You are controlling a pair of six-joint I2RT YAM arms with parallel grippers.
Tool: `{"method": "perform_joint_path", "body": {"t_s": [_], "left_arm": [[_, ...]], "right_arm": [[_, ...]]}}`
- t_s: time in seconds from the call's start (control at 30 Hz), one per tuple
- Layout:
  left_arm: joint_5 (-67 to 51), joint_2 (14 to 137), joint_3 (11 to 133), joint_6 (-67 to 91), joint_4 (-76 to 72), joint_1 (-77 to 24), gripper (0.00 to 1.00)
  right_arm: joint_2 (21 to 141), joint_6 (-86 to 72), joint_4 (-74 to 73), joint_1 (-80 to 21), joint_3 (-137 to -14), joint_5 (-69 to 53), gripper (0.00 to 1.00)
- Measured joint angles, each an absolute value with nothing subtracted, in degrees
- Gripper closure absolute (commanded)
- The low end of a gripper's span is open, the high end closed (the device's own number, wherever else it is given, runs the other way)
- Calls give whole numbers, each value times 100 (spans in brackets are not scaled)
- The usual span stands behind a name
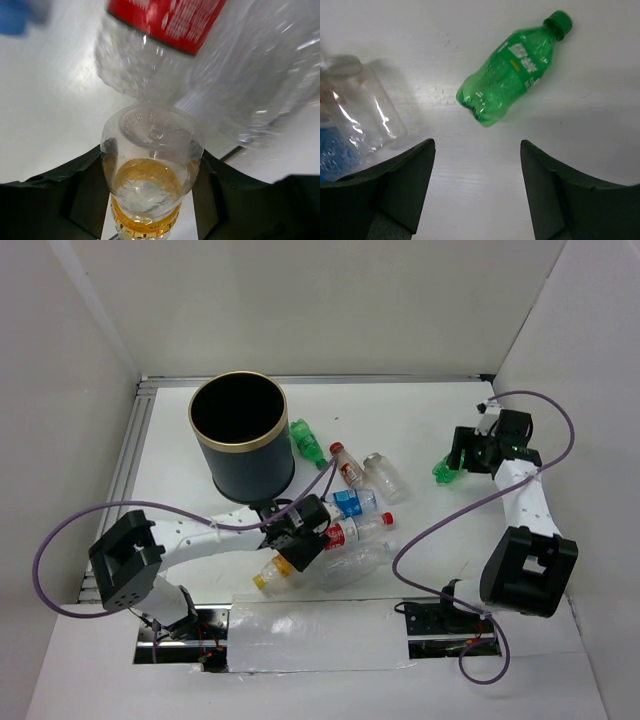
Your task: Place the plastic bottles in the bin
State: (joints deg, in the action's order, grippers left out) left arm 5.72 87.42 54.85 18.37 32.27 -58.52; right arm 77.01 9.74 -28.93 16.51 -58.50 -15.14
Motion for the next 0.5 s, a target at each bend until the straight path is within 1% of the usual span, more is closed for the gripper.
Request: {"method": "perform_joint_path", "body": {"t_s": [0.03,0.07,0.17,0.3,0.47,0.5], "left_arm": [[609,8680,5704,1839,3444,-5859,90],[657,8591,5959,1839,3592,-5859,91],[808,8204,7054,1809,3806,-5804,91],[1085,7754,8510,1590,3282,-5413,90],[1723,7647,9478,1146,2213,-4523,89],[1883,7688,9561,1044,1957,-4353,89]], "right_arm": [[7787,810,-2888,1702,-5988,-1527,21],[7878,633,-2877,1743,-6128,-1533,14],[8267,78,-2871,1831,-6608,-1522,13],[8949,-541,-2825,1855,-7043,-1455,13],[9797,-1079,-2812,1855,-7067,-1188,13],[9974,-1155,-2808,1855,-7076,-1138,14]]}}
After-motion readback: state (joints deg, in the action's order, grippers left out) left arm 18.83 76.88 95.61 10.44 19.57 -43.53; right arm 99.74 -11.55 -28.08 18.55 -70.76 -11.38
